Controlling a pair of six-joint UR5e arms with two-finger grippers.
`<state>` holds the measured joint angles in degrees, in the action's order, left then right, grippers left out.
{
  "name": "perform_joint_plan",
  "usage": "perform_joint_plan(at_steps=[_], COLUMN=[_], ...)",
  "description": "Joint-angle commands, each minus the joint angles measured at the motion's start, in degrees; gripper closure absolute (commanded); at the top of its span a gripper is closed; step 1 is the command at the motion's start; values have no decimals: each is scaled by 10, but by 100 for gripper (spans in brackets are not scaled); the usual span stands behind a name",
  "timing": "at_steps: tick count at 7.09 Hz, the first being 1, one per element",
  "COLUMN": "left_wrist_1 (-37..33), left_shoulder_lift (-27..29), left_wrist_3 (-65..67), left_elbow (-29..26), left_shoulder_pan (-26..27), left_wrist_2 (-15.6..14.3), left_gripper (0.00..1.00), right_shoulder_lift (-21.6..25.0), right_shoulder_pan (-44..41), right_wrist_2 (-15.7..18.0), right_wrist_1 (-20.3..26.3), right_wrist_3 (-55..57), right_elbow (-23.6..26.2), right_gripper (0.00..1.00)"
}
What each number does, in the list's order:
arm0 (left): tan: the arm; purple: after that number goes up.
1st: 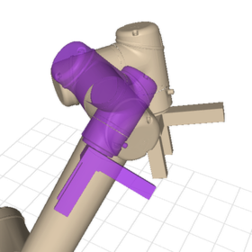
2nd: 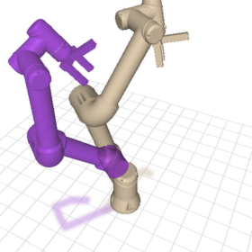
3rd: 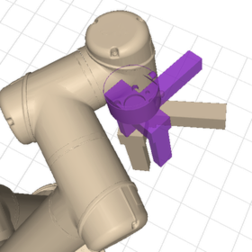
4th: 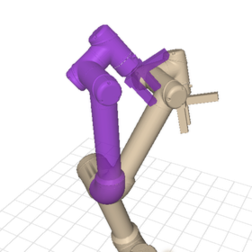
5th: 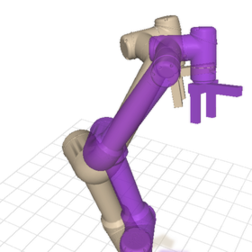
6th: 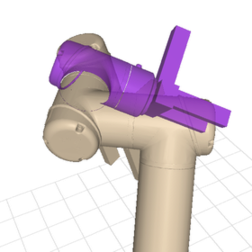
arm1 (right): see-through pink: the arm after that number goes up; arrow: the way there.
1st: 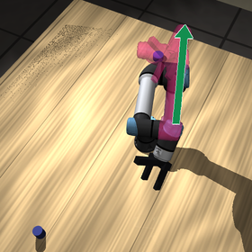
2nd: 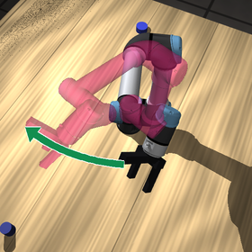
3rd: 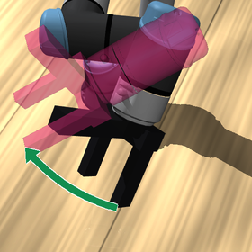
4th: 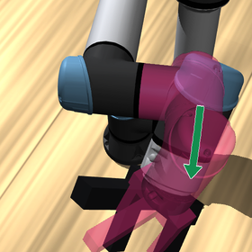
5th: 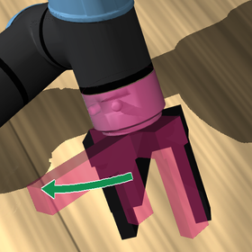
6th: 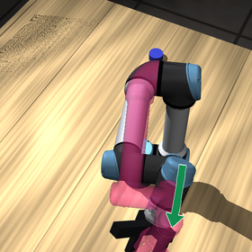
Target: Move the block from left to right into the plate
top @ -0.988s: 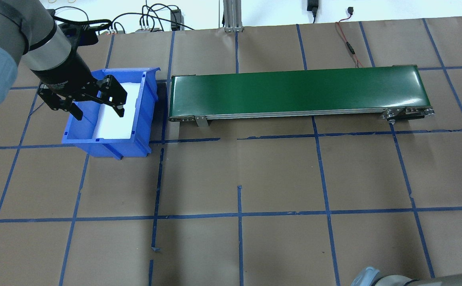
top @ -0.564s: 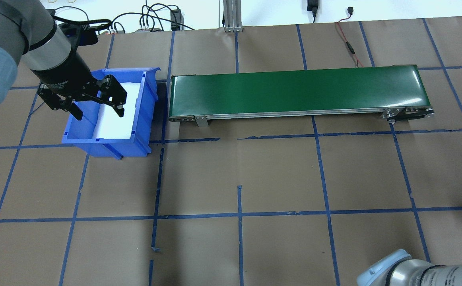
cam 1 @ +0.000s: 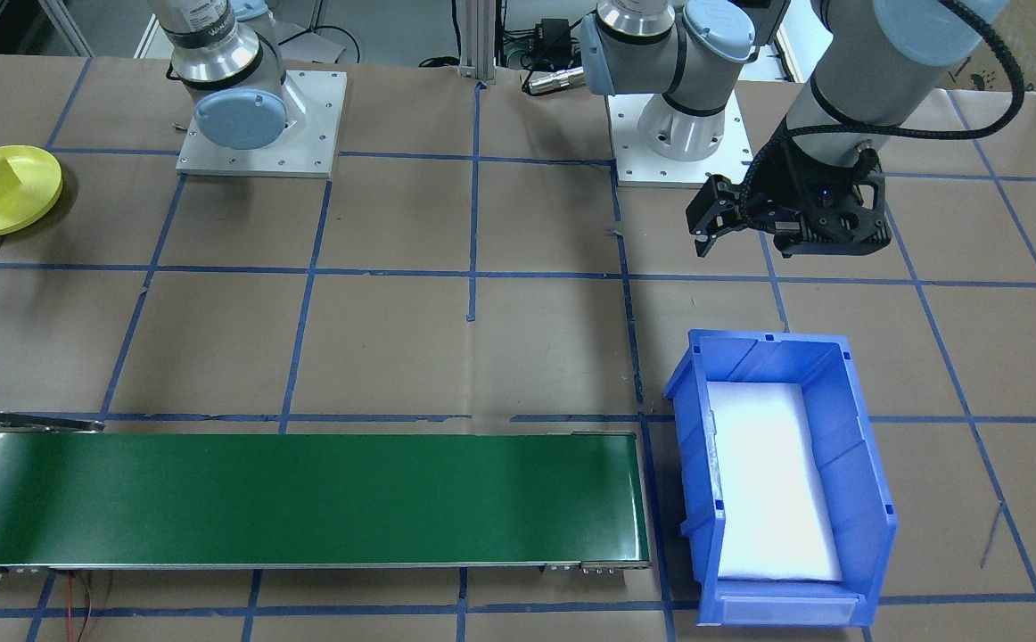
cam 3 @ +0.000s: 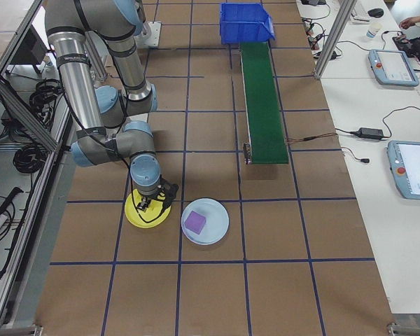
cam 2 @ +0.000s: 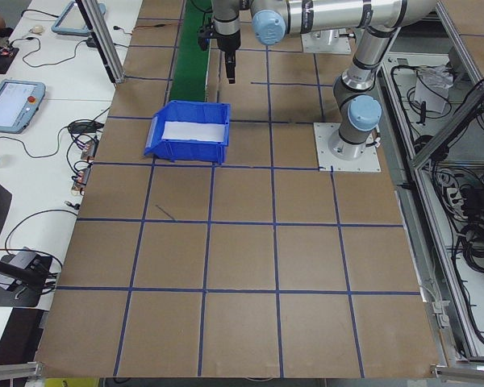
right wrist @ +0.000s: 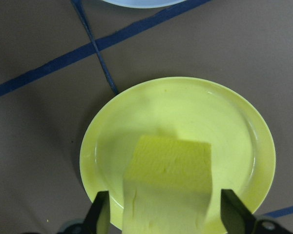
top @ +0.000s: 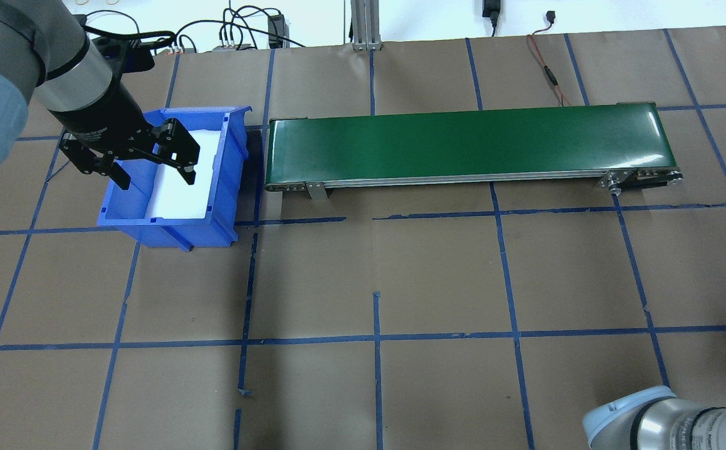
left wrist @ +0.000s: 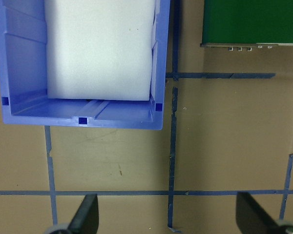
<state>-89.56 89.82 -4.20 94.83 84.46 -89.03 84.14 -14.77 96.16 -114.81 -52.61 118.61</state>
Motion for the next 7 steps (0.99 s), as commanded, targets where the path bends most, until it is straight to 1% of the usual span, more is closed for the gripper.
perform_joint_plan(at_steps=[1, 2, 3, 4, 5, 6, 7], left_wrist_1=[0, 0, 1, 2, 2, 2, 2], left_shoulder_lift=[1, 1, 1, 0, 1, 1, 1], left_wrist_3=[1, 2, 2, 0, 2, 2, 2], left_elbow=[0, 2, 4, 3, 3, 3, 3], left_shoulder_pan=[0, 0, 0, 0, 0, 0, 0], left_wrist_2=[0, 0, 0, 0, 1, 1, 1], left_gripper=[0, 0, 0, 0, 0, 0, 0], right_shoulder_lift=[10, 23, 26, 27, 34, 38, 43], right_shoulder_pan=[-15, -83, -166, -229, -289, -369, -437], right_wrist_2=[4, 5, 10, 7, -1, 2, 4], right_wrist_1=[8, 9, 31, 61, 101, 107, 135], right_wrist_3=[8, 44, 63, 150, 226, 248, 305], right_elbow=[-2, -16, -49, -74, -85, -100, -129], right_gripper=[0, 0, 0, 0, 0, 0, 0])
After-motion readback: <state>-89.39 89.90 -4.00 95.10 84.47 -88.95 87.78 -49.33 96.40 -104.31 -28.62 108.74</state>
